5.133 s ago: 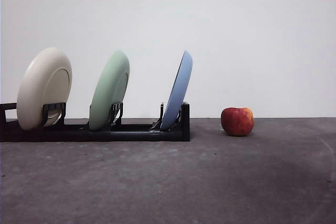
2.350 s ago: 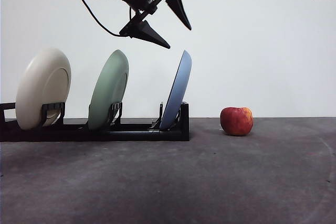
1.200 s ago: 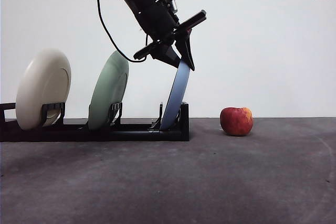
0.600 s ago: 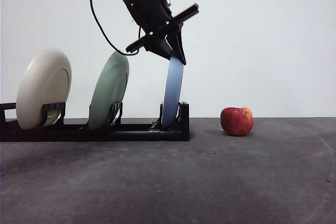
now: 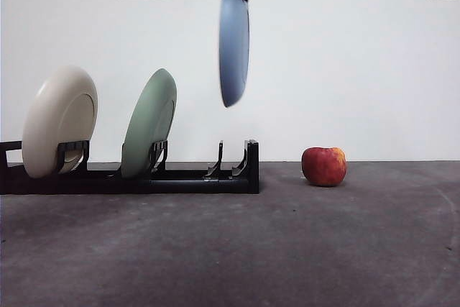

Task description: Take the blue plate from the plate rack,put the plate on the table,take the apple from the table,put the apple in the plate

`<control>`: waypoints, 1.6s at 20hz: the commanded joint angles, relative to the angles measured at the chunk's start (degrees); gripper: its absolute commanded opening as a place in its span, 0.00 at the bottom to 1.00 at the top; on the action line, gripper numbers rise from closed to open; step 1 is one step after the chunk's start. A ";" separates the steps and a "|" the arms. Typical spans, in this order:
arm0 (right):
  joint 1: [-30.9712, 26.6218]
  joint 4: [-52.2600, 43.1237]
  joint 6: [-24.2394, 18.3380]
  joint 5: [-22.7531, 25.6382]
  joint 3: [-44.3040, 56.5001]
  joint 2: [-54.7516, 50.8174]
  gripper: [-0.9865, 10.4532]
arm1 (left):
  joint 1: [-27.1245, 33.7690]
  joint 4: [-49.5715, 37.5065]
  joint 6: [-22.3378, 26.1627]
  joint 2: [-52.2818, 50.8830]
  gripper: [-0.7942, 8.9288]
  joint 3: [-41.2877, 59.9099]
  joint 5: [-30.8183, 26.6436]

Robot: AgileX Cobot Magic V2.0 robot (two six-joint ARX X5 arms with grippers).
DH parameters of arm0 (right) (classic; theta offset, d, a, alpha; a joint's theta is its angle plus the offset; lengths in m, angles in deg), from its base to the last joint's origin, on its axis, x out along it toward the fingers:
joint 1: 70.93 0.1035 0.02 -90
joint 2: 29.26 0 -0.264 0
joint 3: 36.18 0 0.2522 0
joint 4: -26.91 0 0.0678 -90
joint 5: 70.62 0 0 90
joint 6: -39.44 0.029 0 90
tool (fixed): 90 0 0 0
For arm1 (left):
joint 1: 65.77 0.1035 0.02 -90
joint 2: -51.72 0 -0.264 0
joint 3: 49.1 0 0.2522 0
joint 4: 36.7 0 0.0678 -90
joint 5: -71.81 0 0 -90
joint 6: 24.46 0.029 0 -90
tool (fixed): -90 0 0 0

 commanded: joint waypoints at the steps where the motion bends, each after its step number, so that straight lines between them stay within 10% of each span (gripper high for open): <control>1: 0.02 0.04 -0.42 0.17 -0.28 0.04 0.09 | -1.20 3.08 5.84 -2.21 0.08 -0.11 0.13; 14: 0.02 -0.50 -0.57 0.17 -0.28 0.04 0.09 | -16.44 21.97 15.76 -5.20 0.08 0.22 -14.51; 24: 0.02 -0.33 -0.57 0.17 -0.28 0.04 0.09 | -32.13 21.22 11.78 -12.70 0.08 25.70 -43.47; 32: 0.02 -0.79 -0.59 0.17 -0.28 0.04 0.09 | -36.17 3.65 13.57 -12.59 0.08 46.36 -43.67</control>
